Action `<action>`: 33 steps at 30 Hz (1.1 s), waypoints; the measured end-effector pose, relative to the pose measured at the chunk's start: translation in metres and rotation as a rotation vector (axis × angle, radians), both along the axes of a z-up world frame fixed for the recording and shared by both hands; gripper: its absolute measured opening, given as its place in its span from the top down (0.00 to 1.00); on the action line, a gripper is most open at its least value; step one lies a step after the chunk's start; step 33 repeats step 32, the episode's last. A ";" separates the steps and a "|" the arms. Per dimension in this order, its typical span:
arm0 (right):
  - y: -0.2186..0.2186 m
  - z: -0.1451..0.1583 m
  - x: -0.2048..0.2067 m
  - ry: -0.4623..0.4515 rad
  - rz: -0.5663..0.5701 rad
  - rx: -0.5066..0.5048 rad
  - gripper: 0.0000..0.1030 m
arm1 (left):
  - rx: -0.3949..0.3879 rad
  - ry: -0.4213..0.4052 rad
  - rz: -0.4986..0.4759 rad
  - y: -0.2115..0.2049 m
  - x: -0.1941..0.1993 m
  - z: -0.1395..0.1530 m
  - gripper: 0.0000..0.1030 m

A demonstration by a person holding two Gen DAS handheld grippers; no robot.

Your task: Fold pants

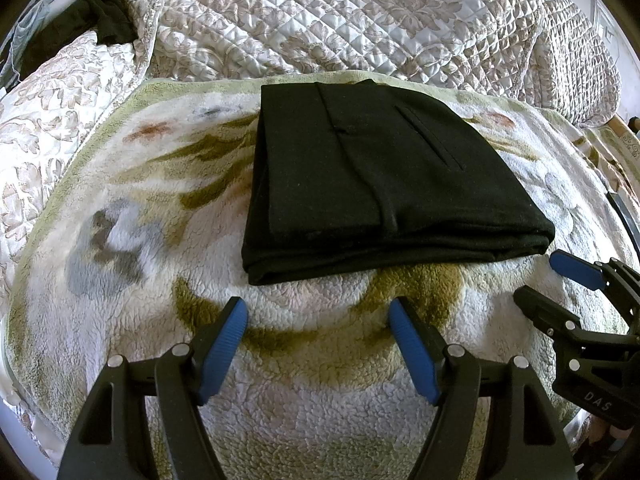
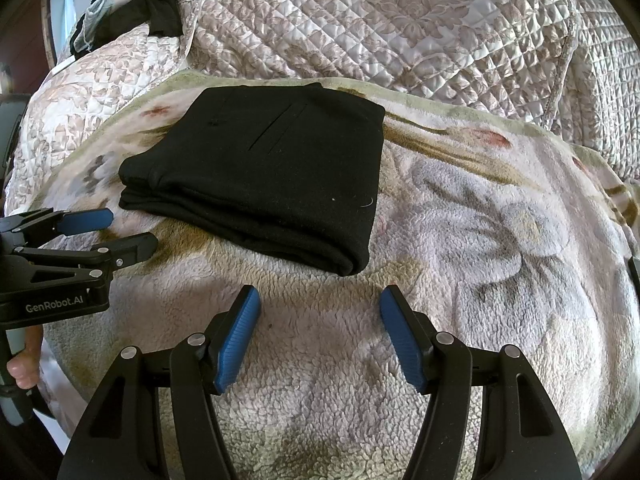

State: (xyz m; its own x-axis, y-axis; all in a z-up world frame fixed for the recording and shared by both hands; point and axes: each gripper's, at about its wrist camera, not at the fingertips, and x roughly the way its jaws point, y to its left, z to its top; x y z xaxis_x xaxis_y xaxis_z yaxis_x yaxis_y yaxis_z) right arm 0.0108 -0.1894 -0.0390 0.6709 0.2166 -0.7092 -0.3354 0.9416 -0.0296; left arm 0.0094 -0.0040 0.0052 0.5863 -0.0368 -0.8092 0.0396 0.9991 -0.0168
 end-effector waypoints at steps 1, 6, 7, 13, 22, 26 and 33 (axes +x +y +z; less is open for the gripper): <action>0.000 0.000 -0.001 0.000 0.000 0.000 0.38 | 0.000 0.000 0.000 0.000 0.000 0.000 0.26; 0.000 0.000 0.001 -0.003 0.000 -0.001 0.37 | 0.002 0.000 0.000 0.000 0.000 0.000 0.26; -0.001 0.000 0.001 -0.004 0.000 -0.001 0.37 | 0.001 0.000 0.000 0.000 0.000 0.000 0.26; -0.002 0.000 0.003 -0.013 -0.001 -0.002 0.36 | 0.002 0.001 0.001 0.000 0.000 0.000 0.26; 0.000 -0.001 0.001 -0.030 -0.005 -0.006 0.34 | 0.003 0.000 0.000 -0.001 0.000 0.000 0.26; 0.000 -0.002 0.000 -0.043 -0.004 -0.006 0.33 | 0.002 0.001 0.001 0.000 0.000 0.000 0.26; 0.001 -0.006 -0.004 -0.077 -0.004 -0.008 0.30 | 0.003 0.000 0.000 0.001 -0.001 -0.001 0.26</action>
